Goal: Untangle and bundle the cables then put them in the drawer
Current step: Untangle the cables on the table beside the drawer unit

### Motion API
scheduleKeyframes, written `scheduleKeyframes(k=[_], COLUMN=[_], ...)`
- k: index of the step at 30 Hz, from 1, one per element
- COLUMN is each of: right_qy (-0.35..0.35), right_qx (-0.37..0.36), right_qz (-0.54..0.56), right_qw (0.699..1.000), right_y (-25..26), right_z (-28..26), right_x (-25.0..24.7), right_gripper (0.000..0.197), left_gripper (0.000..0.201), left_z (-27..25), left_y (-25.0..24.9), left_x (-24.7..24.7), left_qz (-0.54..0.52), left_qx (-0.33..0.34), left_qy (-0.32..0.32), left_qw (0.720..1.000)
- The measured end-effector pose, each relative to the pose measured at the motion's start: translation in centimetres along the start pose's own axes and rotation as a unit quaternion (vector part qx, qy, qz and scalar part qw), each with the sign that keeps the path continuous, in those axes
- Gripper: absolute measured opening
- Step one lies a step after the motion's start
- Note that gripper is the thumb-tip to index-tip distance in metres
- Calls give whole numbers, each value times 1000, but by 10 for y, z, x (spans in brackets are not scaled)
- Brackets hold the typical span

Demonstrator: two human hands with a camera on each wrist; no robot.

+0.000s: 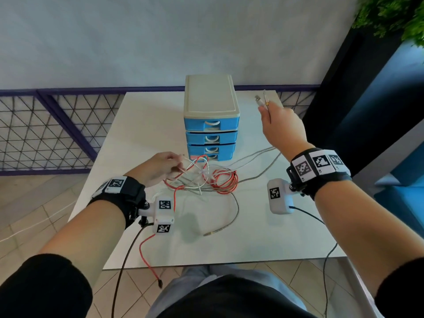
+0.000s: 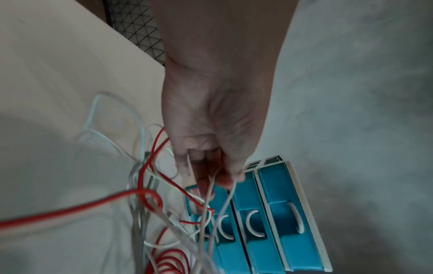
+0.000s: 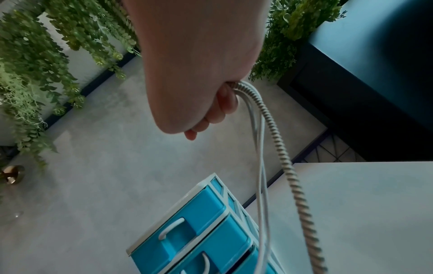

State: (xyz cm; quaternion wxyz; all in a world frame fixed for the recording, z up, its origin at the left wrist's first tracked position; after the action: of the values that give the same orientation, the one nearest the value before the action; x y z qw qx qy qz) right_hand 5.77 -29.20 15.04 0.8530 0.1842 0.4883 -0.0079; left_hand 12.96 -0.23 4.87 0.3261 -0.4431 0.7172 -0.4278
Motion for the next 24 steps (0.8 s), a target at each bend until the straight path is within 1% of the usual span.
scheduleKeyframes(k=[1,3,5,7,9,12,15,18,20,22,24], right_qy=[10,45,99,164,217,266,282,270,265,257,248], right_qx=[19,68,115,154,190,239,252,275,285,292,299], right_qz=[18,75,164,256,347,474,559,630,657,673,688], right_qw=[1000,994,975,940,893,805,738,675,646,629,613], right_y=[-1,1,8,18,26,33,36,36,36,36,38], right_z=[0,1,-1,-6,-12,-21,-26,-25,-26,-25,-25], right_x=[1,4,9,16,25,35,41,42,42,42,43], right_gripper=[41,43,43,43,42,35,28,26,24,22,24], left_gripper=[21,24,23,22,24,26,24,24,23,21,18], left_z=[-1,0,1,0,-5,-13,-21,-25,-26,-28,-30], left_y=[-4,-10,-17,-24,-33,-46,-51,-50,-48,-46,-44], left_x=[2,7,15,25,36,51,61,65,68,71,75], left_qz=[-48,-139,-220,-251,-251,-236,-202,-163,-156,-143,-117], left_qx=[7,2,-16,-13,5,42,83,122,133,132,131], left_qy=[-33,-65,-63,-43,-25,-4,19,43,58,64,67], left_qw=[998,988,973,967,968,971,976,978,977,979,982])
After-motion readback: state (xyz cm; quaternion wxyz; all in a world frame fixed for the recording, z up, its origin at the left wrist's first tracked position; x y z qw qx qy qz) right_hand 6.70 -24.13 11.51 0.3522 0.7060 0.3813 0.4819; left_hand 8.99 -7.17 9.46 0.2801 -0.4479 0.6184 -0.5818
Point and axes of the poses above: each hand's wrist, its own z-axis towards the middle knuckle, its own x-axis out of the palm, y = z × x, the point moved 2 cm from there along z, towards the middle knuckle, and after that the axes turned 6 degrees about -y, right-handed, at the moved point
